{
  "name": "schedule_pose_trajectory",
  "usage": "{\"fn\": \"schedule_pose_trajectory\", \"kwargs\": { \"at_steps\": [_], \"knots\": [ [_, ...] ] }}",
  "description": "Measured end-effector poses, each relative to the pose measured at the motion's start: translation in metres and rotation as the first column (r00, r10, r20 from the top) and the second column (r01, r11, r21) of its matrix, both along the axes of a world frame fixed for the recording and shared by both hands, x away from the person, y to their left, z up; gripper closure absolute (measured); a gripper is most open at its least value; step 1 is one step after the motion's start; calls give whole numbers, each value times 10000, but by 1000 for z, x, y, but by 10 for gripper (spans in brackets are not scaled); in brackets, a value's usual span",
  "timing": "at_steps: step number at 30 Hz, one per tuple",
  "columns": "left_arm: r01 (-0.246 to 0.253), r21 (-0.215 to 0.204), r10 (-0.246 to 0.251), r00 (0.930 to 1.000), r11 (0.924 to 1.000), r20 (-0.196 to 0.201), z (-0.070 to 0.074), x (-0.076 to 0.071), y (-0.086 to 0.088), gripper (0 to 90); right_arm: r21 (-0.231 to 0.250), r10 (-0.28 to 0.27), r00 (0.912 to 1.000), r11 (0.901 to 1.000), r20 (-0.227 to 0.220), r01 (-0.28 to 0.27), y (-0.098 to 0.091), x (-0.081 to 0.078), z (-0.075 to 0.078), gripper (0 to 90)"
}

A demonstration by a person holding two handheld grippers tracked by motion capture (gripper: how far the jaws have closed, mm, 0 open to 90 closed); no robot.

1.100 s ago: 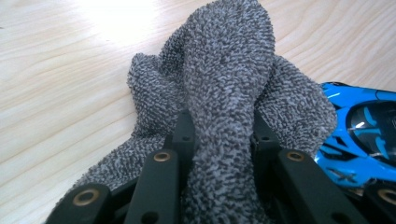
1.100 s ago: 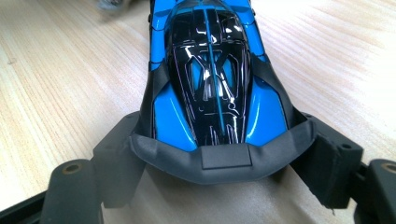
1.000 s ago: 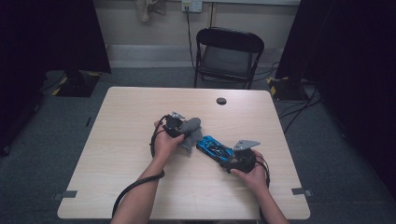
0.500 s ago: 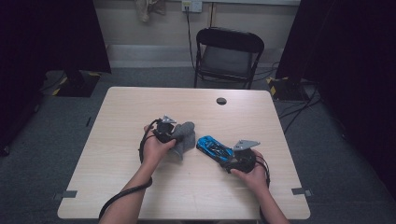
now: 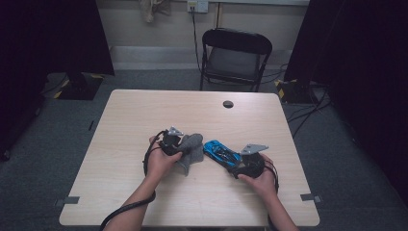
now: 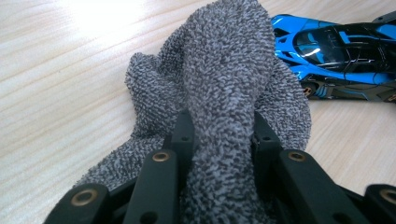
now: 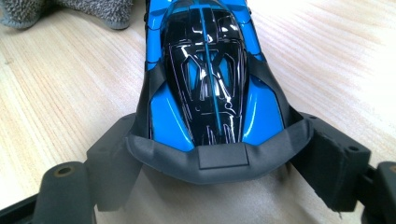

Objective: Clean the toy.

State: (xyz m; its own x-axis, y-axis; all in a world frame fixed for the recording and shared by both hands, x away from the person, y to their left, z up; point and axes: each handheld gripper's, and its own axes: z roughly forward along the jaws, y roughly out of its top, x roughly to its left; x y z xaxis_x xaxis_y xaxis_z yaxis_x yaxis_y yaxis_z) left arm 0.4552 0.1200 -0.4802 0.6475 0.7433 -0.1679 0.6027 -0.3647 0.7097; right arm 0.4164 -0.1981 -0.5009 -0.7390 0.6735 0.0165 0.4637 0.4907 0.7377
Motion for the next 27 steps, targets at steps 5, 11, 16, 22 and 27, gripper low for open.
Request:
{"fn": "schedule_pose_trajectory", "kwargs": {
  "at_steps": [5,11,16,22,27],
  "knots": [
    [-52,-43,51,9999,10000,-88,-1,-2,4,693,-21,11,10000,10000,-32,-12,-1,-1,1,214],
    [-74,-3,74,9999,10000,-92,-3,-3,8,680,-169,14,10000,9999,0,-14,-2,-2,5,218],
    [-81,-68,81,9999,9999,-62,-5,-4,8,673,-22,-26,10000,10000,55,26,-4,-4,11,211],
    [-20,22,20,10000,10000,-32,-5,-5,6,669,491,-91,9999,9988,63,88,-10,-2,28,197],
    [-8,-10,8,10000,10000,-38,-6,-6,4,668,535,-37,10000,9986,91,32,-11,1,38,215]
  ]
}}
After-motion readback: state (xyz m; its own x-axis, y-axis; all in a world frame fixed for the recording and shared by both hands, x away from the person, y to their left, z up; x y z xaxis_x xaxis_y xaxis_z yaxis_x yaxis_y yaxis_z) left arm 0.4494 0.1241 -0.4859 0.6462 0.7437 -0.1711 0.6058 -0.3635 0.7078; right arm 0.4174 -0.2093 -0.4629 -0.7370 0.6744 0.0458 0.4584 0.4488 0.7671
